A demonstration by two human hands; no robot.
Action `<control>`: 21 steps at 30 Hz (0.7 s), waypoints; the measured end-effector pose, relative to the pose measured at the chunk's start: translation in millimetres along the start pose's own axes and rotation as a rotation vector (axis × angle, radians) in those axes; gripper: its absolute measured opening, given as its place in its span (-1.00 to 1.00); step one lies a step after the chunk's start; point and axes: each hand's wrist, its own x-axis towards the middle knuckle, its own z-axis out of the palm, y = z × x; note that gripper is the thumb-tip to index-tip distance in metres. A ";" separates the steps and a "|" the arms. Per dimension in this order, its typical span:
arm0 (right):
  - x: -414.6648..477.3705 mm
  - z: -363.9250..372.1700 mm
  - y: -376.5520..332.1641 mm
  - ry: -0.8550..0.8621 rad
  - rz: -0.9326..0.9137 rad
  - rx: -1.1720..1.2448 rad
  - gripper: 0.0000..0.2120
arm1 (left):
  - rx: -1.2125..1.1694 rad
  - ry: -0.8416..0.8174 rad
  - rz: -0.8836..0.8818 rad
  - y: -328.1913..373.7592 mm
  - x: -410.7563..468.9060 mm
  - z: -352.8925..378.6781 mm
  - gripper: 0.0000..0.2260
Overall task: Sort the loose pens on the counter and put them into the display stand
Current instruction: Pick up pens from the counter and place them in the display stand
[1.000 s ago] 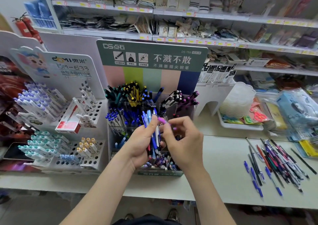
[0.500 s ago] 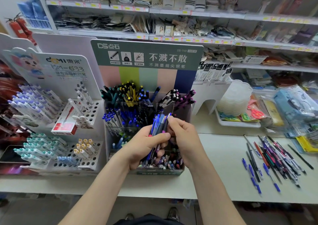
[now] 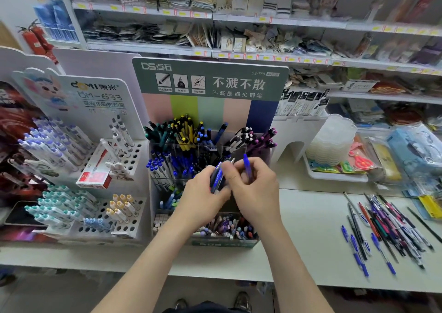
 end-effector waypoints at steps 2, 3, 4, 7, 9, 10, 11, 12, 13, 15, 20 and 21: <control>-5.8 7.5 -0.4 -0.008 0.035 0.012 -0.72 | 0.020 0.008 0.009 1.5 -2.8 -0.3 -0.85; -6.3 10.0 0.6 -0.027 0.049 0.027 -0.73 | 0.022 0.016 0.001 0.8 -4.2 -0.7 -0.81; -5.9 11.9 0.9 -0.049 0.064 0.039 -0.75 | 0.016 0.028 -0.010 -0.1 -5.8 -1.8 -0.76; -4.1 16.6 0.6 -0.083 0.100 0.019 -0.77 | 0.011 0.051 -0.003 -6.0 -7.7 -7.7 -0.66; -5.5 21.3 2.5 -0.099 0.127 0.089 -0.81 | -0.014 0.029 0.038 -10.9 -6.2 -14.4 -0.71; -7.0 24.0 2.5 -0.106 0.145 0.150 -0.83 | -0.037 0.010 0.062 -12.9 -6.0 -19.1 -0.74; -8.0 26.8 2.6 -0.110 0.163 0.210 -0.82 | -0.058 -0.002 0.087 -14.3 -6.2 -23.7 -0.75; -8.6 29.6 2.2 -0.107 0.174 0.264 -0.81 | -0.084 -0.010 0.107 -15.2 -6.8 -28.0 -0.74; -8.9 32.2 0.3 -0.086 0.178 0.311 -0.80 | -0.117 -0.020 0.115 -16.5 -7.6 -32.0 -0.73; -7.9 35.2 -7.2 -0.005 0.174 0.414 -0.83 | -0.170 -0.041 0.097 -20.1 -9.9 -39.3 -0.68; 8.6 36.3 -14.7 0.066 0.130 0.378 -0.83 | -0.196 -0.101 0.054 -28.1 -15.7 -52.2 -0.62; 10.3 37.7 -13.4 0.034 0.101 0.313 -0.84 | -0.249 -0.130 0.025 -28.0 -16.8 -54.2 -0.58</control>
